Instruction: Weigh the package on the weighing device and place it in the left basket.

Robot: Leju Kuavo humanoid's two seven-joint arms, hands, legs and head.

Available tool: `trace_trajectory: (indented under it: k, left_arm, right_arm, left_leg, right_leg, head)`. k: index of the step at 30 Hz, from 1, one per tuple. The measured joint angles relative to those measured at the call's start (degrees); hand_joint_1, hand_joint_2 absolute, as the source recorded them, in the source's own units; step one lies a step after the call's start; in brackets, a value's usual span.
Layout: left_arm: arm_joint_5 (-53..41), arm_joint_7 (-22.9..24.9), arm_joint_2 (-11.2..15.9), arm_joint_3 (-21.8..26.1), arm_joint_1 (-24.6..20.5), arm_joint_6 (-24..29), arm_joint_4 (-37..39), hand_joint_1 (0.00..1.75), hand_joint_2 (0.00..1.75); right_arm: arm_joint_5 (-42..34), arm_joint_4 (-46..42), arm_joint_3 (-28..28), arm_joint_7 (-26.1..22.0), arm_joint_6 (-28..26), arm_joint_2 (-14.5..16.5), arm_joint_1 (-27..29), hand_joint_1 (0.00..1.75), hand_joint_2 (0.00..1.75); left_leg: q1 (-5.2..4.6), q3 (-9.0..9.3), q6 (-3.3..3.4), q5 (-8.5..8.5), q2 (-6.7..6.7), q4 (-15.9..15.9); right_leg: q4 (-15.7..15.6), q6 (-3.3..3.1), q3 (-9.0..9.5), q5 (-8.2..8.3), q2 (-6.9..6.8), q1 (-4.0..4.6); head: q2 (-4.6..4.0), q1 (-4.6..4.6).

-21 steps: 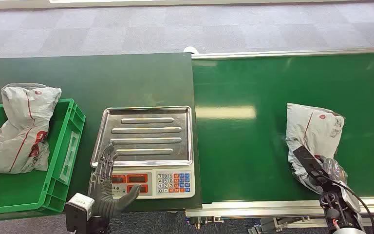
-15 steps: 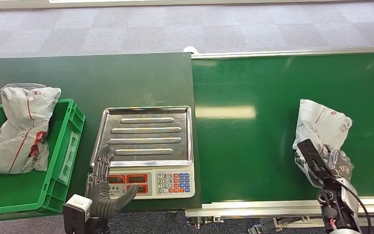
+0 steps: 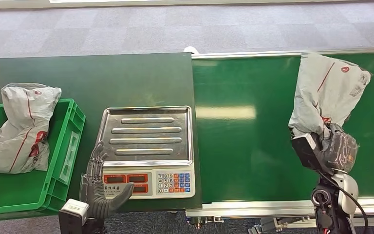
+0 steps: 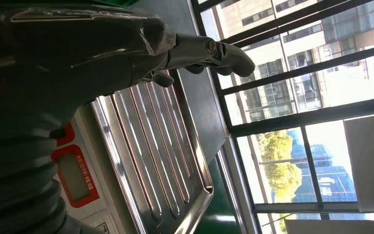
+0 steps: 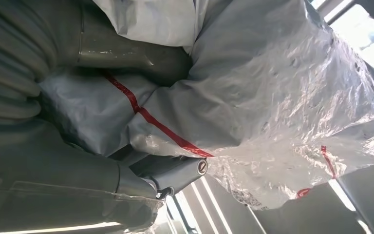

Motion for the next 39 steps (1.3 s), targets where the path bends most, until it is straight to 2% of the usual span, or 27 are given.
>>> trace_trajectory:
  k: [2, 4, 7, 9, 16, 24, 29, 33, 39]
  left_arm:
    - [-0.34, -1.25, 0.07, 0.68, -0.39, 0.84, 0.0, 0.0, 1.75]
    - [-0.39, -2.49, 0.25, 1.66, -1.03, 1.49, 0.0, 0.0, 1.75]
    - [-0.51, -3.69, 0.55, 3.12, -2.23, 1.62, 0.01, 0.0, 1.75]
    - [-0.75, -3.94, 0.62, 3.85, -3.2, 1.06, 0.03, 0.0, 1.75]
    - [-4.58, -2.31, 0.21, 4.93, -6.67, -0.38, 0.07, 0.0, 1.75]
    - [-5.03, -1.92, -0.12, 5.6, -7.62, -0.32, 0.07, 0.0, 1.75]
    - [-5.38, -1.89, -0.53, 5.89, -8.04, -0.88, 0.07, 0.0, 1.75]
    - [-5.47, -1.52, -1.02, 5.91, -9.16, -1.99, 0.47, 0.0, 1.75]
    - [-5.45, -1.27, -1.56, 5.89, -10.92, -2.68, 1.6, 0.0, 1.75]
  right_arm:
    - [0.04, -3.72, 1.6, -2.24, -1.23, 0.42, 1.43, 1.75, 1.75]
    - [-2.19, -7.17, 3.6, -4.78, 0.49, 0.97, 2.42, 1.75, 1.75]
    - [-8.52, -11.17, 7.78, -9.2, 10.1, 1.94, 3.05, 1.75, 1.75]
    - [-9.97, -13.2, 11.74, -11.09, 16.12, 2.44, 3.19, 1.75, 1.75]
    - [-10.42, -17.09, 26.65, -11.47, 25.7, 3.11, 2.81, 1.75, 1.75]
    - [-12.26, -17.01, 31.33, -11.18, 27.3, 3.02, 0.37, 1.75, 1.75]
    - [-7.79, -15.28, 31.5, -6.7, 25.22, 2.86, -2.49, 1.75, 1.75]
    - [-4.48, -8.58, 29.43, -3.98, 23.87, 2.87, -7.56, 1.75, 1.75]
    - [-3.43, 1.81, 27.54, -3.73, 24.52, 3.57, -16.16, 1.75, 1.75]
  left_leg:
    - [0.0, 0.0, 0.0, 0.0, 0.0, 0.0]
    - [0.03, 0.0, 0.0, 0.0, 0.01, -0.01]
    - [0.09, 0.02, -0.02, 0.01, 0.06, -0.02]
    - [0.12, 0.02, -0.04, 0.04, 0.05, -0.01]
    - [0.12, 0.01, -0.05, 0.06, 0.03, -0.01]
    - [0.12, 0.02, -0.05, 0.06, 0.03, 0.0]
    - [0.12, 0.03, -0.05, 0.06, 0.03, 0.0]
    - [0.12, 0.02, -0.04, 0.09, 0.04, 0.01]
    - [0.12, 0.0, -0.02, 0.12, 0.04, 0.03]
  right_leg:
    - [0.0, 0.0, 0.0, 0.0, 0.0, 0.0]
    - [0.0, 0.0, 0.0, 0.0, 0.01, 0.03]
    - [0.0, -0.01, 0.0, 0.0, 0.05, 0.09]
    - [0.01, -0.01, 0.0, 0.0, 0.05, 0.11]
    - [0.02, -0.01, 0.03, 0.0, 0.02, 0.11]
    - [0.02, -0.01, 0.02, 0.0, 0.02, 0.11]
    - [0.02, -0.01, 0.02, 0.01, 0.02, 0.11]
    - [0.02, -0.02, 0.03, 0.03, 0.03, 0.11]
    - [0.04, -0.02, 0.04, 0.06, 0.04, 0.11]
  head:
    - [0.0, 0.0]
    - [0.0, -0.01]
    - [0.0, -0.01]
    - [0.0, -0.01]
    - [0.0, 0.01]
    - [0.0, 0.01]
    - [0.0, 0.0]
    - [0.0, 0.01]
    - [0.0, 0.01]
